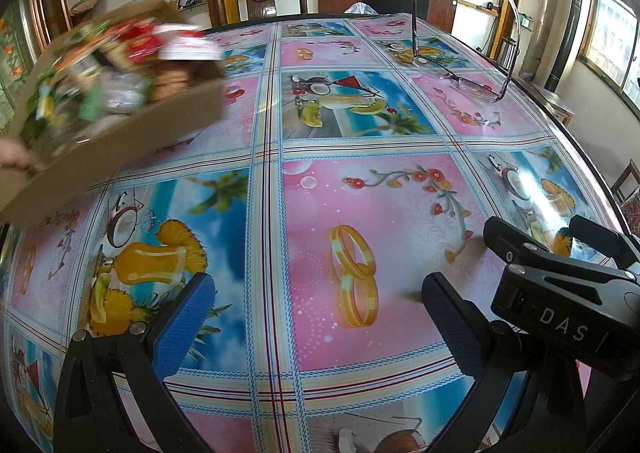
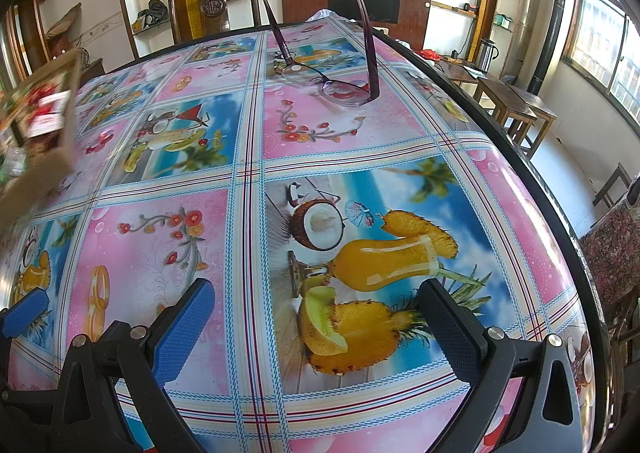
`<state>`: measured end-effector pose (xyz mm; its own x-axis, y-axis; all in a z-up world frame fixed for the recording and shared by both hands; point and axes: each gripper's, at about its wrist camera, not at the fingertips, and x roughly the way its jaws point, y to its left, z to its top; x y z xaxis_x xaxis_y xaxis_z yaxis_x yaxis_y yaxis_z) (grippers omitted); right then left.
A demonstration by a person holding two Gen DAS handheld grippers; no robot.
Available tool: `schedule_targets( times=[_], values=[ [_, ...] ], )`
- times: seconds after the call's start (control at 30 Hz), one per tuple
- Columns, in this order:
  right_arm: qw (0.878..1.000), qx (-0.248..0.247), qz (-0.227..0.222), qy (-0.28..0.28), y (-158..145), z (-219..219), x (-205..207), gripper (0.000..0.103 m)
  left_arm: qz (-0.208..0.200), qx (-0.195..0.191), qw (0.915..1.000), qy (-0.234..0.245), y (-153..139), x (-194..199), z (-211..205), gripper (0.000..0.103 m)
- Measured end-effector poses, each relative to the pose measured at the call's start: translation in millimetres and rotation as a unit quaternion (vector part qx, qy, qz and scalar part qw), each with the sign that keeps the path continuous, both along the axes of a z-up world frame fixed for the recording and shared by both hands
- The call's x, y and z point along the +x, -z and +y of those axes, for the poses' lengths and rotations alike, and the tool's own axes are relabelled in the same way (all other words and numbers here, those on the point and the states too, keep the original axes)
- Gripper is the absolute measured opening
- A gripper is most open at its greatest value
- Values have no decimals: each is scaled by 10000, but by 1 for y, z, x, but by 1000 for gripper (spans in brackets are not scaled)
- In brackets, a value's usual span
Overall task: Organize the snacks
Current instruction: 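Tip the cardboard box of snacks over the table by hand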
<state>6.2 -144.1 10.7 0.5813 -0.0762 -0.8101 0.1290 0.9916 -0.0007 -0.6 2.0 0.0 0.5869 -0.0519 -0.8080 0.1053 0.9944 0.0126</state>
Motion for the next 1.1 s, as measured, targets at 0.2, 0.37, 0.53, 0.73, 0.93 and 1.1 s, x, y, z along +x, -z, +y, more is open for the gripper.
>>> schedule_targets(
  times=[0.2, 0.37, 0.53, 0.73, 0.93, 1.1],
  values=[
    [10000, 0, 0, 1, 0, 0, 0, 102, 0, 0, 10000, 0, 0, 1, 0, 103],
    [10000, 0, 0, 0, 0, 0, 0, 102, 0, 0, 10000, -1, 0, 0, 0, 103],
    [10000, -1, 0, -1, 0, 0, 0, 102, 0, 0, 10000, -1, 0, -3, -2, 103],
    [10000, -2, 1, 0, 0, 0, 0, 102, -1, 0, 10000, 0, 0, -4, -2, 103],
    [10000, -3, 2, 1, 0, 0, 1, 102, -1, 0, 10000, 0, 0, -4, -2, 103],
    [10000, -6, 6, 3, -1, 1, 1, 102, -2, -1, 10000, 0, 1, -5, -3, 103]
  ],
)
